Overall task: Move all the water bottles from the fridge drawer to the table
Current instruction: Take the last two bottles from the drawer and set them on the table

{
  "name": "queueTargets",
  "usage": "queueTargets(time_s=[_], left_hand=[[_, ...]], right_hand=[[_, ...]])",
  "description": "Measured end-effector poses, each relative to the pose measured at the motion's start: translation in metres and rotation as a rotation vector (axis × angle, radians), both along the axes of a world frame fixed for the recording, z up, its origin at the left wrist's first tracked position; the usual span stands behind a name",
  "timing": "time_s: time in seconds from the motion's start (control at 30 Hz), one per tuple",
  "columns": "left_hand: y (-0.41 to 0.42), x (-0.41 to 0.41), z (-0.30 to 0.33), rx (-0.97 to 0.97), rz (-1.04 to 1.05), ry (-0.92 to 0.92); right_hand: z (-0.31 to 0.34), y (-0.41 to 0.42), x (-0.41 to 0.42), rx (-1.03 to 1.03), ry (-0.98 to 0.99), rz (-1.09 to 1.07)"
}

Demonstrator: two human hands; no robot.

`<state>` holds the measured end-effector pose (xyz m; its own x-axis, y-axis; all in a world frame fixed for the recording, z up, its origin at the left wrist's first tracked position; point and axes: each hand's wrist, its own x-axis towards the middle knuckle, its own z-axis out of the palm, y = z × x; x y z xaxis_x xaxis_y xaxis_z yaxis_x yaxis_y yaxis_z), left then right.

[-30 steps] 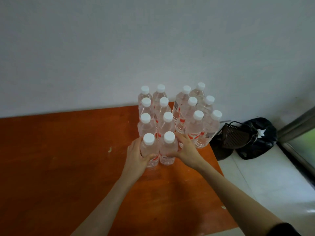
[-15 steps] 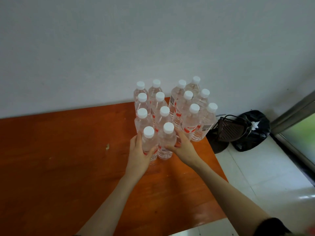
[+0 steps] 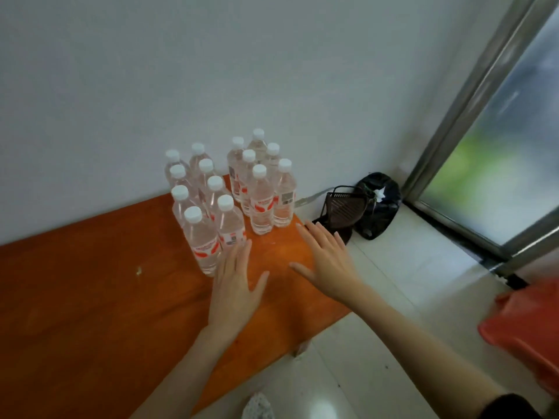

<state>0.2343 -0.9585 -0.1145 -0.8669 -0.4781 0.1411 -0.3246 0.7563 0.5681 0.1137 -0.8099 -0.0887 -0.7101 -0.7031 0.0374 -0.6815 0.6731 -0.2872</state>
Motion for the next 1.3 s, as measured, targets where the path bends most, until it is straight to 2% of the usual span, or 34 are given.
queueTargets(time_s=[0.13, 0.3, 0.57, 0.8, 0.93, 1.3], left_hand=[[0.060, -0.011, 0.032, -0.266, -0.258, -0.034], [0.173, -0.009, 0.064, -0.395, -0.505, 0.004], [0.369, 0.002, 0.097, -0.438, -0.851, 0.176], [0.528, -0.006, 0.111, -0.453, -1.126, 0.285], [0.616, -0.014, 0.105, -0.444, -1.252, 0.303], [0.847, -0.069, 0.103, -0.413, -1.426, 0.288]], right_hand=[[0.022, 0.095, 0.026, 0.056, 0.166, -0.104], [0.045, 0.232, 0.076, 0.115, 0.308, -0.342], [0.087, 0.433, 0.171, 0.169, 0.368, -0.751], [0.095, 0.573, 0.227, 0.161, 0.367, -1.049], [0.089, 0.645, 0.237, 0.188, 0.347, -1.175], [0.089, 0.849, 0.211, 0.233, 0.294, -1.387]])
